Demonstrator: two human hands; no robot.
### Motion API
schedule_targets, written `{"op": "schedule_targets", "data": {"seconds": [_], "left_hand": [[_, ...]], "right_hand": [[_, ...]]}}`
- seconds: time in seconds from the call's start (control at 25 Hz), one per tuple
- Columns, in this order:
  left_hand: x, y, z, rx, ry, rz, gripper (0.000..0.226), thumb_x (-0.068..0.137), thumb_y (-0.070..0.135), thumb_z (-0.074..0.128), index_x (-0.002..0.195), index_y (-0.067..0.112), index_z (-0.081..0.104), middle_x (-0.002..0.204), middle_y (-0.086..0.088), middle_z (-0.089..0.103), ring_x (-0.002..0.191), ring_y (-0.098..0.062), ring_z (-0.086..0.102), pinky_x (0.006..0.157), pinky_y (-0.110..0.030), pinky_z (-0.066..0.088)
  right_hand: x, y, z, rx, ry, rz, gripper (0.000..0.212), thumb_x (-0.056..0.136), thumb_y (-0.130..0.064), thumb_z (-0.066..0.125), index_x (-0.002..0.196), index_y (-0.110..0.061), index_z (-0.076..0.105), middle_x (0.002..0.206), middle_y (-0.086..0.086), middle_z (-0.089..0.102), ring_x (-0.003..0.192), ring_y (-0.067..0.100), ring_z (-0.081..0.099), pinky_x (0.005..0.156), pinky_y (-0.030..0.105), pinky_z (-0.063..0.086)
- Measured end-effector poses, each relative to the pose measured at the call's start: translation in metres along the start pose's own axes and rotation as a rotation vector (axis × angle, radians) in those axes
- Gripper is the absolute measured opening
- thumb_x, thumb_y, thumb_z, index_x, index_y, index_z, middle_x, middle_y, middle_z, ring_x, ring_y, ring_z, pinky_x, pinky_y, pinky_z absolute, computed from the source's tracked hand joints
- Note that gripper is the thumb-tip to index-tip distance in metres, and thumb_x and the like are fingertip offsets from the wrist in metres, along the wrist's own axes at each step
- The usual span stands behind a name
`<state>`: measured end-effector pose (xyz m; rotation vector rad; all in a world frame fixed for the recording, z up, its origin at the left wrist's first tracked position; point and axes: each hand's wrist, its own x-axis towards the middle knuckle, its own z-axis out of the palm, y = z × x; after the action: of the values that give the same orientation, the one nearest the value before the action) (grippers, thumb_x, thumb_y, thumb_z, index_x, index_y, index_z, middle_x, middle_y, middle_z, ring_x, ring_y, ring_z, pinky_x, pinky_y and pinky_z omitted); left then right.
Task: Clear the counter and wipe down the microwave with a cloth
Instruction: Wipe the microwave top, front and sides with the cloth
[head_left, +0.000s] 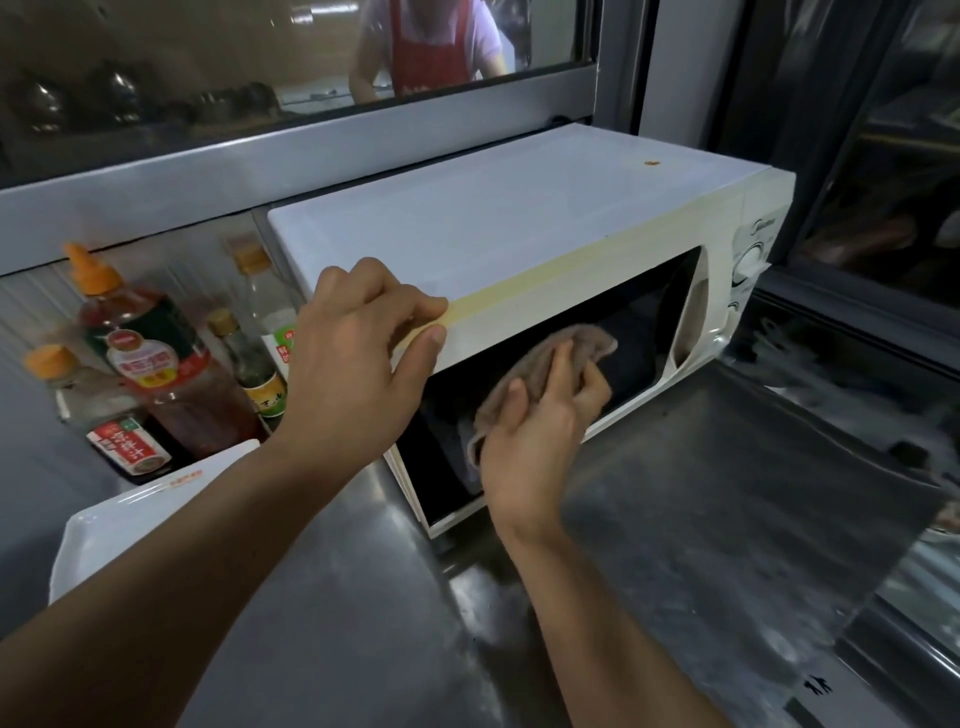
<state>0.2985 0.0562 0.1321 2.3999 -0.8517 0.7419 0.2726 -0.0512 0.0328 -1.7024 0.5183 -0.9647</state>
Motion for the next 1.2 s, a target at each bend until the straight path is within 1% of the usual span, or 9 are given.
{"op": "schedule_targets", "data": {"seconds": [0.12,0.24,0.32,0.44,0.52,0.56,0.72,0.88,1.2], "left_hand": [[0.0,-0.002,0.003,-0.014,0.016,-0.004,0.031,0.087,0.027,0.053,0.107,0.011,0.07,0.09,0.006,0.045,0.089,-0.016,0.04,0.074,-0.027,0.029],[-0.002,-0.003,0.007,-0.023,0.042,-0.006,0.03,0.088,0.027,0.053,0.107,0.011,0.07,0.089,0.005,0.045,0.088,-0.016,0.039,0.073,-0.027,0.028],[-0.003,-0.002,0.007,-0.031,0.048,-0.016,0.03,0.089,0.027,0.053,0.108,0.012,0.07,0.089,0.004,0.046,0.089,-0.015,0.038,0.072,-0.027,0.027],[-0.004,-0.001,0.008,-0.014,0.055,-0.035,0.03,0.089,0.029,0.051,0.109,0.014,0.069,0.09,0.005,0.046,0.09,-0.014,0.038,0.072,-0.023,0.024],[-0.005,0.0,0.009,-0.006,0.065,-0.041,0.03,0.089,0.028,0.051,0.109,0.015,0.069,0.09,0.006,0.046,0.09,-0.015,0.038,0.072,-0.022,0.023],[-0.006,0.001,0.009,-0.009,0.073,-0.043,0.029,0.089,0.027,0.052,0.108,0.014,0.07,0.09,0.005,0.046,0.09,-0.016,0.039,0.072,-0.022,0.024],[-0.007,0.001,0.013,-0.006,0.106,-0.049,0.029,0.088,0.025,0.052,0.107,0.012,0.07,0.09,0.003,0.048,0.092,-0.021,0.041,0.076,-0.027,0.026],[-0.007,-0.003,0.014,-0.004,0.107,-0.041,0.029,0.089,0.026,0.052,0.108,0.013,0.07,0.092,-0.003,0.053,0.093,-0.017,0.038,0.075,-0.027,0.027],[-0.009,-0.002,0.015,-0.026,0.13,-0.044,0.027,0.089,0.023,0.054,0.108,0.013,0.07,0.09,0.002,0.048,0.092,-0.023,0.042,0.078,-0.04,0.034]], "right_hand": [[-0.001,-0.015,0.011,0.003,0.051,-0.093,0.057,0.092,-0.005,0.044,0.146,-0.006,0.026,0.15,0.016,0.016,0.138,0.026,0.027,0.114,0.028,0.026],[-0.033,0.014,0.01,0.219,-0.038,0.033,0.065,0.093,-0.004,0.038,0.151,-0.015,0.011,0.154,-0.014,0.013,0.14,0.033,0.02,0.115,0.054,0.018],[-0.05,0.039,0.006,0.211,-0.051,0.109,0.065,0.093,0.001,0.036,0.151,-0.012,0.01,0.14,-0.032,0.021,0.137,0.024,0.031,0.115,0.046,0.017],[-0.04,0.071,0.003,0.002,-0.004,0.035,0.055,0.096,-0.001,0.037,0.145,-0.022,0.024,0.12,-0.033,0.035,0.106,-0.021,0.041,0.098,0.007,0.033],[-0.006,0.083,-0.005,-0.194,0.058,0.083,0.023,0.1,-0.016,0.039,0.121,-0.024,0.043,0.102,-0.017,0.049,0.083,-0.003,0.053,0.071,0.012,0.044],[0.019,0.086,-0.013,-0.221,0.075,0.161,0.019,0.099,-0.02,0.041,0.117,-0.015,0.044,0.103,0.004,0.05,0.087,0.015,0.051,0.071,0.022,0.043],[0.093,0.111,-0.046,-0.263,-0.059,0.343,0.051,0.085,0.002,0.047,0.134,0.008,0.037,0.137,0.026,0.033,0.115,0.038,0.043,0.085,0.029,0.032],[0.089,0.123,-0.045,-0.235,-0.078,0.315,0.063,0.093,-0.001,0.044,0.149,-0.004,0.015,0.149,0.018,0.02,0.133,0.029,0.034,0.108,0.025,0.025],[0.033,0.118,-0.031,-0.256,-0.144,0.226,0.066,0.094,-0.007,0.048,0.15,-0.011,0.013,0.152,0.017,0.017,0.126,0.03,0.044,0.097,0.013,0.025]]}}
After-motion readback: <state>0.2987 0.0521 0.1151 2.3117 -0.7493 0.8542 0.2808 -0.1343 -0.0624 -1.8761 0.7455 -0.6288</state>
